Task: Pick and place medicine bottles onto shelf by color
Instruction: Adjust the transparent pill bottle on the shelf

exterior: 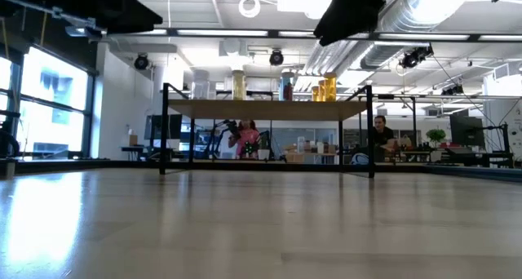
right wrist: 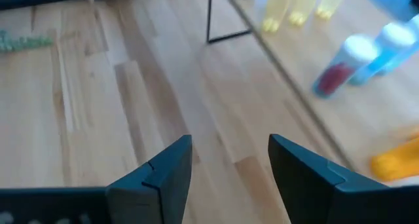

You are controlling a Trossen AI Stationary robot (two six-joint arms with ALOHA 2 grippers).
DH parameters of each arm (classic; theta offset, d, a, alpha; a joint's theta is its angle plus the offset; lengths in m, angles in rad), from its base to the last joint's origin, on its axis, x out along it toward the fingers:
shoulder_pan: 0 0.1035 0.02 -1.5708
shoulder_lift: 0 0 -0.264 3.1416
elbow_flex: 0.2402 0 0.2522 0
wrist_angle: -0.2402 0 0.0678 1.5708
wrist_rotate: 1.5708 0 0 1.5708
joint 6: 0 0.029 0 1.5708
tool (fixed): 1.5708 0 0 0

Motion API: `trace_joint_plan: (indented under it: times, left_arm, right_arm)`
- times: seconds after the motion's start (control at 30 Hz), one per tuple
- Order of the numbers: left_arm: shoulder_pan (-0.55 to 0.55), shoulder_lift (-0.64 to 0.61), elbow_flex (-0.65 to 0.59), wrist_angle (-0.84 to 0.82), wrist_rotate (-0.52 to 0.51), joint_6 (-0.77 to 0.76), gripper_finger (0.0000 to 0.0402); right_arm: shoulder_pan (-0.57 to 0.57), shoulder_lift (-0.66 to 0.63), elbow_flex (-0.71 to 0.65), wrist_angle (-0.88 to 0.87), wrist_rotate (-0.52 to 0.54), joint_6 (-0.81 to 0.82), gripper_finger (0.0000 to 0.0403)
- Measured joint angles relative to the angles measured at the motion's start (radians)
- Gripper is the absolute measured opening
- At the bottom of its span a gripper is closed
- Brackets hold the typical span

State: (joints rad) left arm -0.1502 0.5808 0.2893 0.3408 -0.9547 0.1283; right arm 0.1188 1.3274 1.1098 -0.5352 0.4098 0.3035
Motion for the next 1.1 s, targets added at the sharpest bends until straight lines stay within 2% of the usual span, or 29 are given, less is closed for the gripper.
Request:
trace_joint_plan:
  times: [0.27,0.4,0.57,0.8,0.93,1.1]
  left_arm:
    - [0.269,0.044,0.124,-0.025,0.019,0.079,0.0216]
    - [0.402,0.086,0.199,-0.139,0.087,0.085,0.0216]
    - [0.542,0.145,0.293,-0.309,0.254,0.059,0.0216]
    - [0.744,0.218,0.393,-0.394,0.524,0.058,0.0211]
    - [0.857,0.277,0.451,-0.438,0.650,0.036,0.0187]
    - [0.976,0.345,0.494,-0.481,0.779,-0.004,0.0132]
  right_arm:
    - [0.000,-0.035,-0.015,0.044,0.053,-0.072,0.0193]
    - [0.000,-0.031,-0.015,0.043,0.052,-0.072,0.0193]
    - [0.000,-0.031,-0.015,0.042,0.048,-0.066,0.0193]
    - [0.000,-0.031,-0.015,0.037,0.044,-0.042,0.0193]
    - [0.000,-0.031,-0.015,0.036,0.044,-0.042,0.0193]
    - [0.000,-0.031,-0.015,0.036,0.067,0.003,0.0193]
